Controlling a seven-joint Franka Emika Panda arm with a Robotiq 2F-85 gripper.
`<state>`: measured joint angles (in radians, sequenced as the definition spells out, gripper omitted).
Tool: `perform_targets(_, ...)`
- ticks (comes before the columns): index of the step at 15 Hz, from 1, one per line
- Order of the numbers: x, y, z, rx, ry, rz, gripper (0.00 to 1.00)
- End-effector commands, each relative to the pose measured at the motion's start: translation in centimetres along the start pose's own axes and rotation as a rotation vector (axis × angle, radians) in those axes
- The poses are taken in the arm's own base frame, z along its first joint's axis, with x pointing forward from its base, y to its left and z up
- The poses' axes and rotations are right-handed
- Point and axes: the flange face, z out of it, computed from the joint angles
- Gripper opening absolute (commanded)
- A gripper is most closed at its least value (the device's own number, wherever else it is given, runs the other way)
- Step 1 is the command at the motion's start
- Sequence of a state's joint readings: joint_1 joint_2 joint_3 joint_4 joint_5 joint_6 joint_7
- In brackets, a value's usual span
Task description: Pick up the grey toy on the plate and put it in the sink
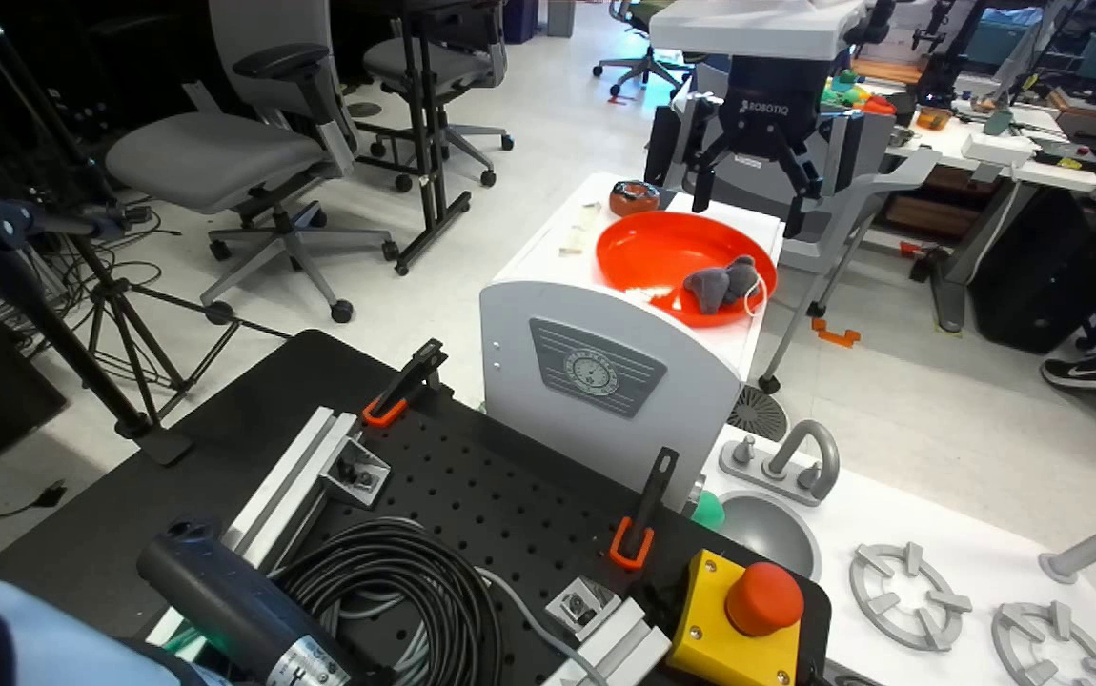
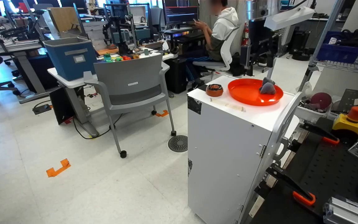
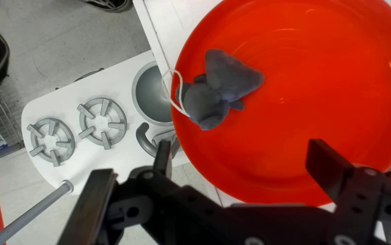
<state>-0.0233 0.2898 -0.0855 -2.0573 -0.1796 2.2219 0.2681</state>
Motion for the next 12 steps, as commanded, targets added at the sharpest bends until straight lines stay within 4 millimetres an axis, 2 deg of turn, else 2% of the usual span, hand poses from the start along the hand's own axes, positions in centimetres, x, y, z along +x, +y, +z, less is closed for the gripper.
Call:
perform_targets(1,0.36,-0.44,0.02,0.037,0.004,0.024,1.0)
perform_targets(6,0.55,-0.65,-0.53,0.154,-0.018,0.101,1.0)
perform_targets(12,0.51,-0.03,-0.52,0.123,-0.007,0.11,1.0)
